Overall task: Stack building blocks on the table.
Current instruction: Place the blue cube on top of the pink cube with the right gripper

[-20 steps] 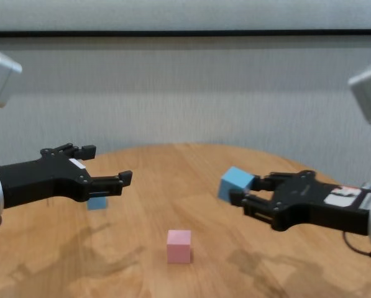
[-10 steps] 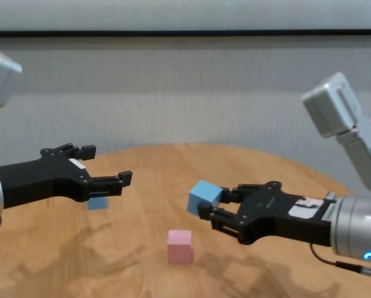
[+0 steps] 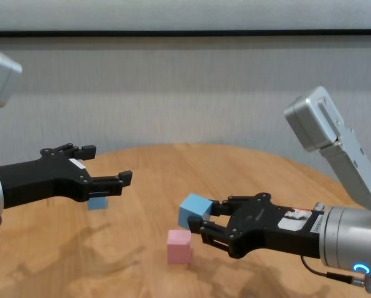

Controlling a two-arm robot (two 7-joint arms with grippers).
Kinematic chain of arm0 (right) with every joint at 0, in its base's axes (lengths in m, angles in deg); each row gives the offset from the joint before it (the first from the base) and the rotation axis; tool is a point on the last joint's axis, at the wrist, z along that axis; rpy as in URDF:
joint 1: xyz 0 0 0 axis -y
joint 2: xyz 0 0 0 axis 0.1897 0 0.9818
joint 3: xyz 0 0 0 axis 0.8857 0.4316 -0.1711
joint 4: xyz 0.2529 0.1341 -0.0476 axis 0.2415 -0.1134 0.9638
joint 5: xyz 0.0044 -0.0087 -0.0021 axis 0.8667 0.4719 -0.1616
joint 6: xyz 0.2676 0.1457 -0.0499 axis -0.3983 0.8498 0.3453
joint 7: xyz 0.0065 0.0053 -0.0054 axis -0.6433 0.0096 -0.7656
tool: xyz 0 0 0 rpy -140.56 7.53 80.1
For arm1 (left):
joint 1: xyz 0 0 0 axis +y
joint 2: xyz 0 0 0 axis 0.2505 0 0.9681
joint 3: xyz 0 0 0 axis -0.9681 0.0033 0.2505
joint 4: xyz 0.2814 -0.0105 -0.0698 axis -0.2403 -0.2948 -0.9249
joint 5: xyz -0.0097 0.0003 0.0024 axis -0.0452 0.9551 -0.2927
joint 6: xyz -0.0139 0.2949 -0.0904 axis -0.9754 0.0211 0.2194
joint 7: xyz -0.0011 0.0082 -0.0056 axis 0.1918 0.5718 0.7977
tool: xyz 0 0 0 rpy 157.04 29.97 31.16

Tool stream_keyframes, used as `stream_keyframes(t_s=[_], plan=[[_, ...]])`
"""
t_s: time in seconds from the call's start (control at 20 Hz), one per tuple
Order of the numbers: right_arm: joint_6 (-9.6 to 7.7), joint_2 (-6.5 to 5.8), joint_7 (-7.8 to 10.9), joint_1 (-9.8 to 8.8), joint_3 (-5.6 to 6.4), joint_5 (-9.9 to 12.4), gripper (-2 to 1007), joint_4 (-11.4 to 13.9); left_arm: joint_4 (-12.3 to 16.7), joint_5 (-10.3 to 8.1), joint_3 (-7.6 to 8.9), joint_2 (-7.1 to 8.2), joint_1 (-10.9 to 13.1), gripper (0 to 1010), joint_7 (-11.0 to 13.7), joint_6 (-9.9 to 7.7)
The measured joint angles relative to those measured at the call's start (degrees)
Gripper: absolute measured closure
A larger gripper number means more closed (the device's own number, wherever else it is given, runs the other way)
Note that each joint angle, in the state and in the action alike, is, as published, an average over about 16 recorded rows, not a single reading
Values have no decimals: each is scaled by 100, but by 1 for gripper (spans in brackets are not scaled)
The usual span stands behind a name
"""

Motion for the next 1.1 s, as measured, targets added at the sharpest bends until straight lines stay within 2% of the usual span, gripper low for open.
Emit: stream_keyframes(t_s=[0.5, 1.1], plan=[[42, 88, -40, 68, -94, -100, 633, -210, 0, 0, 0, 0, 0, 11, 0, 0], [95, 218, -66, 193, -127, -214, 633, -459, 0, 0, 0, 0, 0, 11, 0, 0]])
